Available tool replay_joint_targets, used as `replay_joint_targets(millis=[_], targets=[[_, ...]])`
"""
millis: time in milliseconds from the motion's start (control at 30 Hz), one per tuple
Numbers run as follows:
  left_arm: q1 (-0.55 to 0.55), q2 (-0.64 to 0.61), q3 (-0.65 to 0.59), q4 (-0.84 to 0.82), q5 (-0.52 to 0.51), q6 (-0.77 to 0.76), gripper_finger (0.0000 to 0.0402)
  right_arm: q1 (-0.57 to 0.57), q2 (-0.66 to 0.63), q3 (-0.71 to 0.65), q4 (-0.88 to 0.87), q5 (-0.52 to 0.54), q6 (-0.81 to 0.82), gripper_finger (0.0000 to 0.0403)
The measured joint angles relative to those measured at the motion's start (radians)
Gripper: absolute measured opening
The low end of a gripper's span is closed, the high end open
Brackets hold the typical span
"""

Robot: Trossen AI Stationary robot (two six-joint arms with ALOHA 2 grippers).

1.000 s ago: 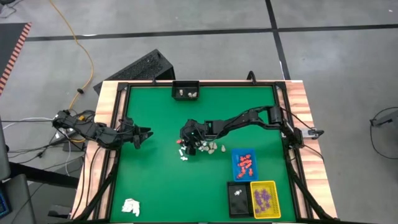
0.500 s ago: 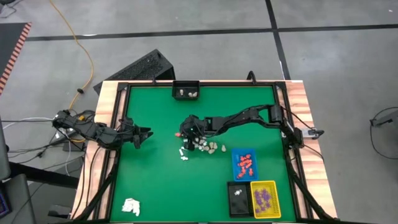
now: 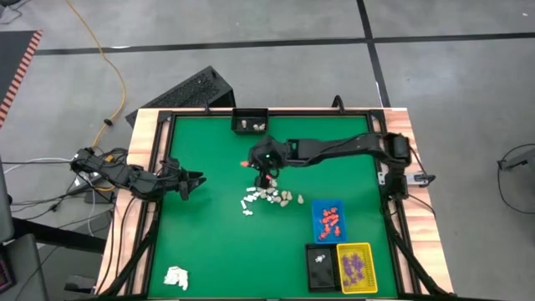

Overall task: Sort Halloween decoration
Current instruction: Put the orange skeleton toy into the blue bin

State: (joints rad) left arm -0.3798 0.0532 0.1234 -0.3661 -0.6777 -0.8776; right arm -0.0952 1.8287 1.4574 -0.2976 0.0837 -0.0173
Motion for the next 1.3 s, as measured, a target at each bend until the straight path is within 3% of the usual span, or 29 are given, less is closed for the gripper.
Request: replay_joint_targets(millis=[367,633,867,1300], targets=[[0.0,-0.001,0.0,-0.002,0.001,-0.003,0.0189,0.048,-0.219,0.0,-0.478,0.043,0.098,0.0003],[0.0,-0.001,0.0,-0.002,0.0,-0.003,0.0189,0.177,-0.285,-0.003,-0.8,0.132,0.273,0.0003],[0.0,-0.001,0.0,-0.003,-0.009,-0.003,0.0189,0.326,-0.346,-0.097,-0.917,0.131,0.449,0.0002],[0.0,-0.001,0.0,-0.002,-0.021,0.003,0.0189,0.574,-0.418,-0.272,-0.909,0.119,0.862,0.0002]])
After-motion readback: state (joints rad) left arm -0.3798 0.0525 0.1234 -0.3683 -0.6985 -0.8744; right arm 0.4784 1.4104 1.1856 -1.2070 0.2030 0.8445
